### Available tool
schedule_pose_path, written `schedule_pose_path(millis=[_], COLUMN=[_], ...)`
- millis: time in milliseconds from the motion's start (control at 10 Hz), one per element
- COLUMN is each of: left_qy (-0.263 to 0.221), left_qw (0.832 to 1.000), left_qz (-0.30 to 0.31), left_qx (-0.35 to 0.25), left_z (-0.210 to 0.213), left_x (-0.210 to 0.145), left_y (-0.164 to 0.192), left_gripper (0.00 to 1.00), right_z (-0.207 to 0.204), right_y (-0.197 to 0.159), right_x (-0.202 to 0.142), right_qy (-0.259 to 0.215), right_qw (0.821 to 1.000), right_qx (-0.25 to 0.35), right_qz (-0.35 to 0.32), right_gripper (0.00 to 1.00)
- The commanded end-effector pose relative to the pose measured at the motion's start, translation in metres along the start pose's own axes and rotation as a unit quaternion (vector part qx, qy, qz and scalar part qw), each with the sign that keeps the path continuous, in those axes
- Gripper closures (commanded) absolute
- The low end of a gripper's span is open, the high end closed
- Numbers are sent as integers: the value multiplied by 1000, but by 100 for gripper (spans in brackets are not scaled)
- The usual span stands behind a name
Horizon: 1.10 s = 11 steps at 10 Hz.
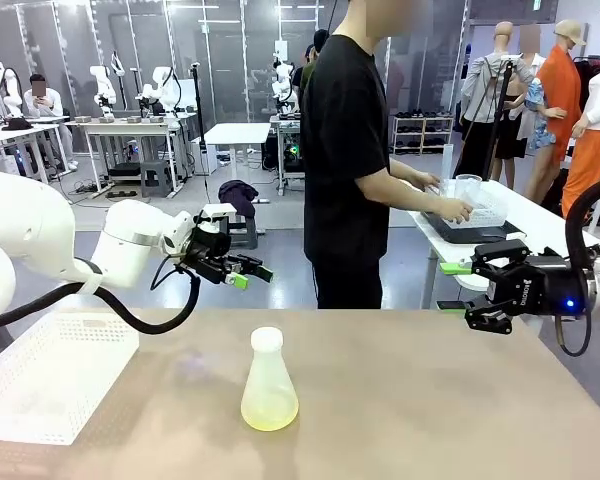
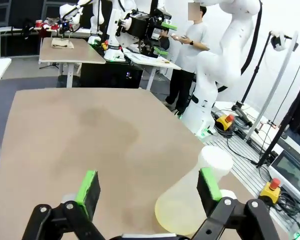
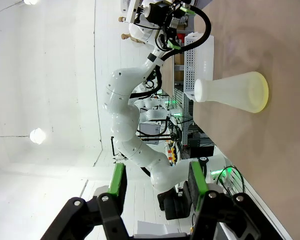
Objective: Prepare the solutions needed for the experiment.
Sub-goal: When the human places the Big flask in the center of the table, pick up the Big flask and place it in the left Organizing basket.
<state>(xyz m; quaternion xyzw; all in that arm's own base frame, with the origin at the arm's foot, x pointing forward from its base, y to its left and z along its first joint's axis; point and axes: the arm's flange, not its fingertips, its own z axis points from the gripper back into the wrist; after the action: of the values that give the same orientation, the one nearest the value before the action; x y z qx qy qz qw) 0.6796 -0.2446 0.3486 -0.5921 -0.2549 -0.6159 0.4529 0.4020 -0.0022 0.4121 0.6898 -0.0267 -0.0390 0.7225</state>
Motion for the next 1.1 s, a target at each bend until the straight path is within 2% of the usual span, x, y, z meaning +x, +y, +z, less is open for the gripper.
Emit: schedule_pose_path(millis=[0, 200, 400, 500, 600, 700, 1000], left_qy=[-18, -15, -15, -11, -4, -14, -11], left_qw=[996, 985, 976, 968, 971, 979, 977], left_qz=[-83, -149, -181, -193, -188, -171, -174], left_qx=[-34, -91, -119, -157, -147, -111, -125], left_z=[1, -6, -18, -22, -23, -32, -34], left_x=[-12, -24, -33, -36, -38, -43, -47], left_y=[22, 31, 36, 35, 35, 17, 18], left_gripper=[0, 0, 0, 0, 0, 0, 0], right_z=[0, 0, 0, 0, 0, 0, 0], right_y=[0, 0, 0, 0, 0, 0, 0], right_x=[0, 0, 0, 0, 0, 0, 0], right_qy=[0, 0, 0, 0, 0, 0, 0], right_qw=[1000, 1000, 1000, 1000, 1000, 1000, 1000], right_qx=[3, 3, 3, 3, 3, 3, 3], right_qz=[1, 1, 1, 1, 1, 1, 1], right_gripper=[37, 37, 37, 37, 37, 37, 37])
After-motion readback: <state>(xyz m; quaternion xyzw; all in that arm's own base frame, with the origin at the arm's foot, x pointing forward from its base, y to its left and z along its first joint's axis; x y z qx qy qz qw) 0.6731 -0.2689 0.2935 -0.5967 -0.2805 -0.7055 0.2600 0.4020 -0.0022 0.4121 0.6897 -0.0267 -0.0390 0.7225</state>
